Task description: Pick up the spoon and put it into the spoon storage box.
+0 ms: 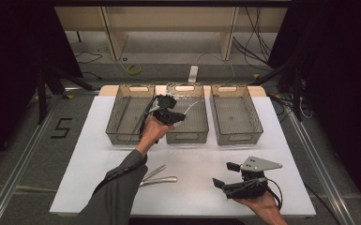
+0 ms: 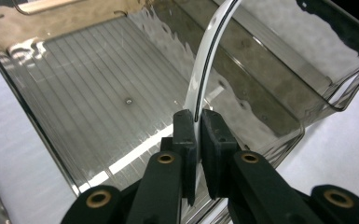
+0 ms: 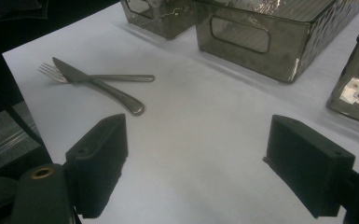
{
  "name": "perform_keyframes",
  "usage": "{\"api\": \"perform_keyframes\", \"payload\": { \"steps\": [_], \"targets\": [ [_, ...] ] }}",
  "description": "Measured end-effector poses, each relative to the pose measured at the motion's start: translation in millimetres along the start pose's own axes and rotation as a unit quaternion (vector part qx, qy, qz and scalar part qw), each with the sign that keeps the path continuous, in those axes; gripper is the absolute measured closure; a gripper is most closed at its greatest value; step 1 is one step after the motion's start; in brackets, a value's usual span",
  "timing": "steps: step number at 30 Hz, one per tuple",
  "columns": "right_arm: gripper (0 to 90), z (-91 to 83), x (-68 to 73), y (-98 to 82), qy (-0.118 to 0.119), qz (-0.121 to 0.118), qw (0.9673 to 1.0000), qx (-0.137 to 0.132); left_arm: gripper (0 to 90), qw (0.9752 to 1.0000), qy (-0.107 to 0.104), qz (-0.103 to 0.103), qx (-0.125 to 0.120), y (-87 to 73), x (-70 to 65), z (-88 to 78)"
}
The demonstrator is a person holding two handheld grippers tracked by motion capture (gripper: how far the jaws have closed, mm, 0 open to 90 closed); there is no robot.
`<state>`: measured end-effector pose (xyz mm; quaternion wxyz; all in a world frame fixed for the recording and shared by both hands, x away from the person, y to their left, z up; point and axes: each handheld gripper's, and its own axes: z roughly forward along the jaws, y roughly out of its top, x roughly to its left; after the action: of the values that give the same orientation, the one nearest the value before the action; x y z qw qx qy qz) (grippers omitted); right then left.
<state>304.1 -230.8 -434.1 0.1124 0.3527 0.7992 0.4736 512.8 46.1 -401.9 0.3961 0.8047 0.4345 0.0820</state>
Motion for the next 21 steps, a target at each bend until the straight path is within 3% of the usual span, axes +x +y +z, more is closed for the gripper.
{"api": "perform_keyframes", "payload": {
  "steps": [7,11,12,13,18,21],
  "targets": [
    [21.5,0.1,-0.3,-0.1,0.000,0.000,1.0000,0.000,83.8,1.0000,-0.002,-0.003,0.007,-3.1,0.6,5.2],
    [21.5,0.2,0.4,-0.1,0.001,0.000,1.0000,0.000,82.5,0.9999,-0.004,-0.012,-0.004,-3.6,0.7,7.0],
    [21.5,0.2,0.3,-0.2,0.001,-0.001,1.0000,0.001,78.9,0.9999,-0.004,-0.012,-0.004,-3.6,0.7,7.0],
    [21.5,0.1,0.3,-0.2,0.001,-0.001,1.0000,0.000,73.1,0.9995,-0.009,-0.027,-0.014,-1.6,1.5,6.0],
    [21.5,-0.3,0.0,-0.4,0.001,0.000,1.0000,0.001,64.4,0.9997,0.001,-0.010,-0.020,2.6,0.3,-3.4],
    [21.5,-0.7,0.3,-0.4,0.000,0.000,1.0000,0.001,56.4,0.9999,0.003,-0.001,-0.010,2.2,1.2,-10.6]
  ]
}}
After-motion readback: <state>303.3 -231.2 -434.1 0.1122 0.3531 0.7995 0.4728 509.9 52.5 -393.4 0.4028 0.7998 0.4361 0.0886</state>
